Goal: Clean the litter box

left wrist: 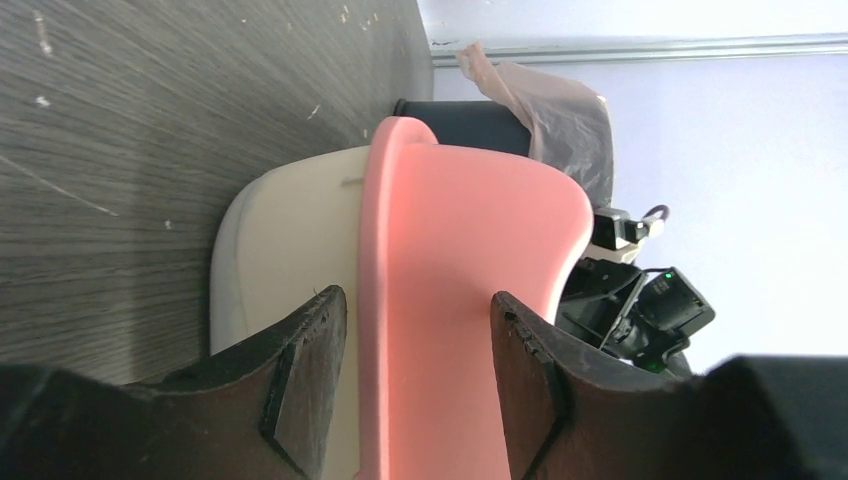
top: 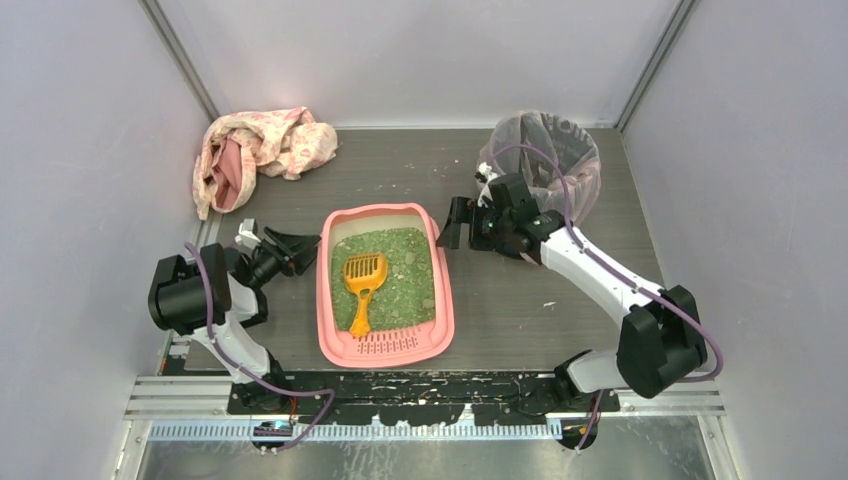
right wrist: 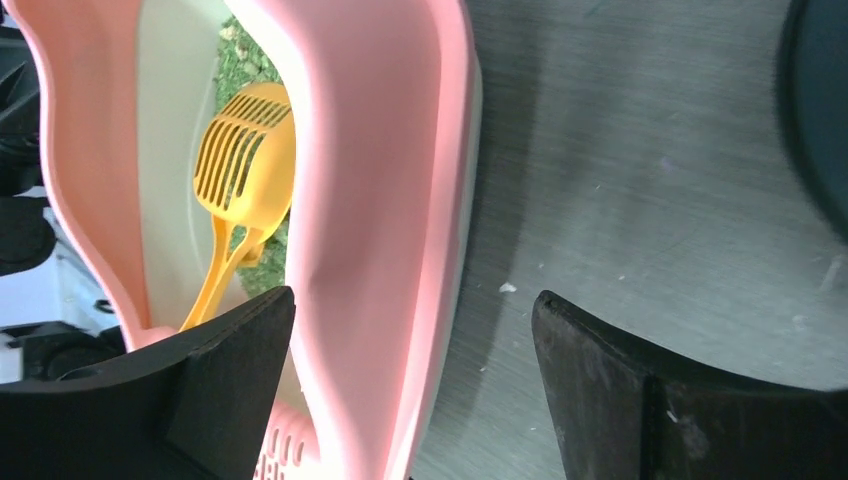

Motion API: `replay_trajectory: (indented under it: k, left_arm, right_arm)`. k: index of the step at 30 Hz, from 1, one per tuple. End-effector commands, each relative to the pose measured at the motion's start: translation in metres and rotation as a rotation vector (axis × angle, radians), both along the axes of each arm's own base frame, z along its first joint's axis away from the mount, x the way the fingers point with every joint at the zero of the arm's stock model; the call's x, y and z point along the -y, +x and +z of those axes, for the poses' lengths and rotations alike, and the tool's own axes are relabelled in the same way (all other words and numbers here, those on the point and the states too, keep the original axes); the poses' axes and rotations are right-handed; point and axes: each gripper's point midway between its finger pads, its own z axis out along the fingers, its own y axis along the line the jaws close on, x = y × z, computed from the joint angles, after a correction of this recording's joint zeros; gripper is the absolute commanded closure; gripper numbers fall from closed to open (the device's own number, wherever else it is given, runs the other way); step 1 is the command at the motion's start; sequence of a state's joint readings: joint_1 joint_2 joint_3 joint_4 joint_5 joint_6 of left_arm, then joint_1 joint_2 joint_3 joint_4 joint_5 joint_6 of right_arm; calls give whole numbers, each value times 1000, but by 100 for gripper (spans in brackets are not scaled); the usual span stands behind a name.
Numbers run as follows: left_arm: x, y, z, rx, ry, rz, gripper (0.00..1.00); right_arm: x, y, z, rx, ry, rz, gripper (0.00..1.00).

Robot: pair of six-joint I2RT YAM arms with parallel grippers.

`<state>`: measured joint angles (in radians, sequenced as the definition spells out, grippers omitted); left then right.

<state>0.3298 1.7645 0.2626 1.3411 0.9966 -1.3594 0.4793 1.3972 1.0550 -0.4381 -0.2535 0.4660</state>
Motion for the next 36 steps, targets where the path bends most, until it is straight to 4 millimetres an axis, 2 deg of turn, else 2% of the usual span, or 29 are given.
replay_trajectory:
  k: [1, 7, 13, 16, 21, 29, 36]
  left_arm:
    - [1, -3, 20, 63, 9, -24, 45]
    - [4, -6, 17, 37, 43, -54, 46]
    - [4, -9, 23, 30, 74, -66, 48]
    - [7, -12, 21, 16, 96, -77, 52]
    - [23, -17, 10, -15, 132, -122, 60]
    - [28, -23, 8, -29, 123, -135, 66]
    - [28, -23, 8, -41, 124, -134, 75]
  right_arm:
    - [-15, -6, 13, 33, 209, -14, 8]
    - [-14, -39, -14, -5, 267, 53, 11]
    - [-11, -53, -23, -20, 288, 59, 17]
    - [-12, -59, -27, -38, 308, 67, 20]
    - [-8, -70, -47, -87, 301, 52, 22]
    - [-9, -75, -61, -107, 326, 42, 32]
    - [-14, -73, -69, -132, 344, 47, 52]
